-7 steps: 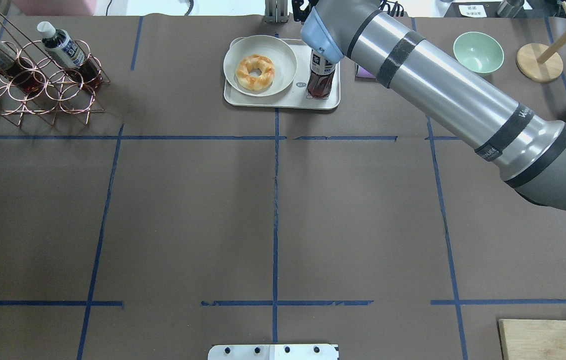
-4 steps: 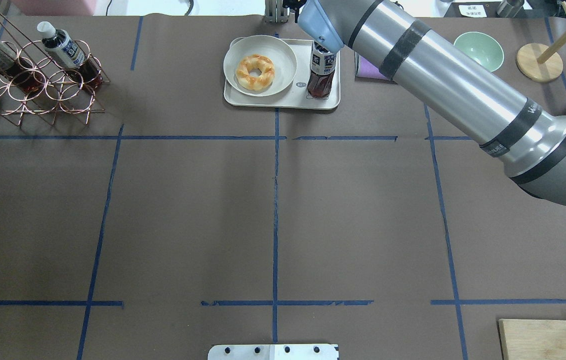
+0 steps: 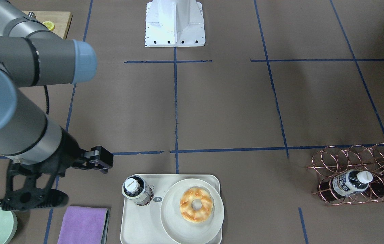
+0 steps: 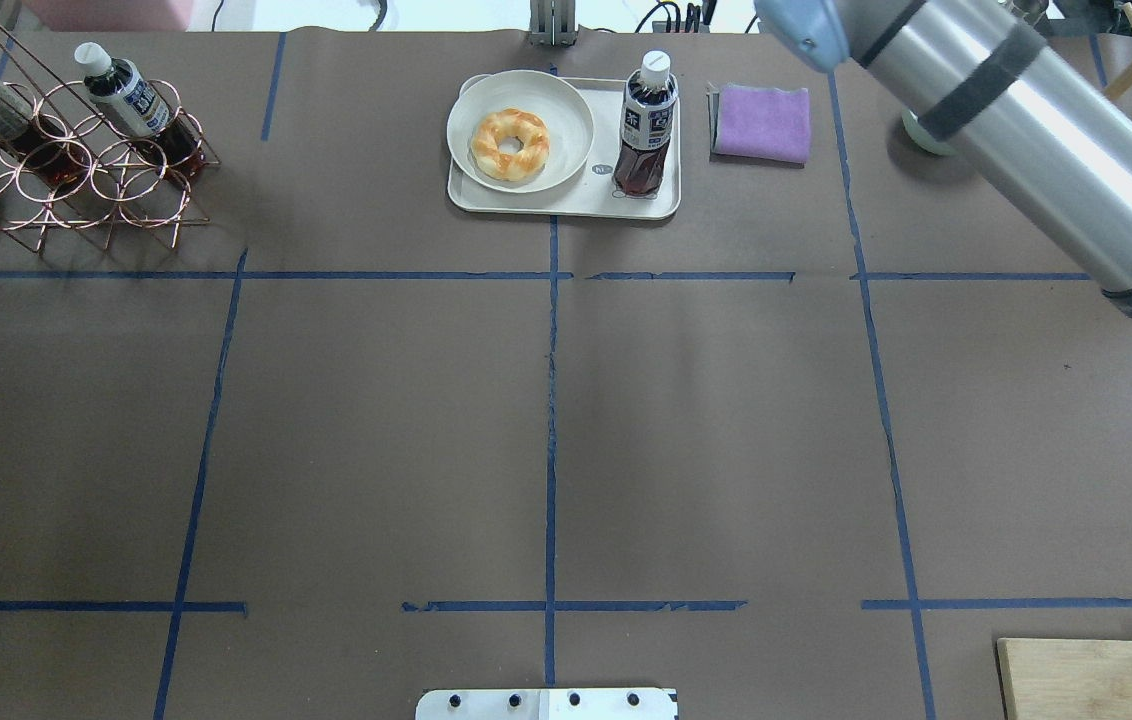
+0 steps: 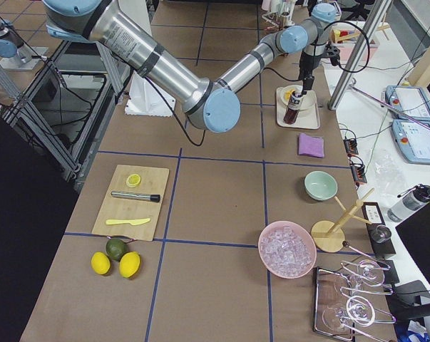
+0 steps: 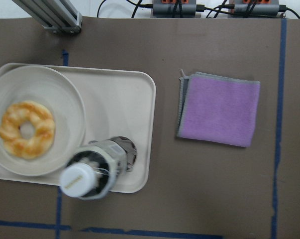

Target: Place tea on tray

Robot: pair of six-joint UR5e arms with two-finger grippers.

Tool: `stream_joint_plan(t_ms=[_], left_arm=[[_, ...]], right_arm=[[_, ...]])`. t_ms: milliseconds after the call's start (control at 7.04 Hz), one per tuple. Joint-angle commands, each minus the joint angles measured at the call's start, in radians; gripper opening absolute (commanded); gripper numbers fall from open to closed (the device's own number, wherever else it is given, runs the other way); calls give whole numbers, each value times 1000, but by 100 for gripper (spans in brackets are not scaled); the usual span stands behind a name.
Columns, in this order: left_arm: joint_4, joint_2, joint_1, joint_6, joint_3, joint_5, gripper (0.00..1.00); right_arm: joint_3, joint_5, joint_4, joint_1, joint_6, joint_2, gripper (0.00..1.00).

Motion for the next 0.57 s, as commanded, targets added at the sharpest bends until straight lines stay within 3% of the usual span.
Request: stream_joint_plan(t_ms=[0,142,426], left_arm=[[22,-5,1,0,0,-1,100],[19,0,-1,0,-1,0,100],[18,6,-1,1,-1,0,100]], right_arm=[[299,10,-119,107,-339,-298,99],[405,10,-121,158,-493,-464,99],[483,10,-108,248,-764,-742,99]])
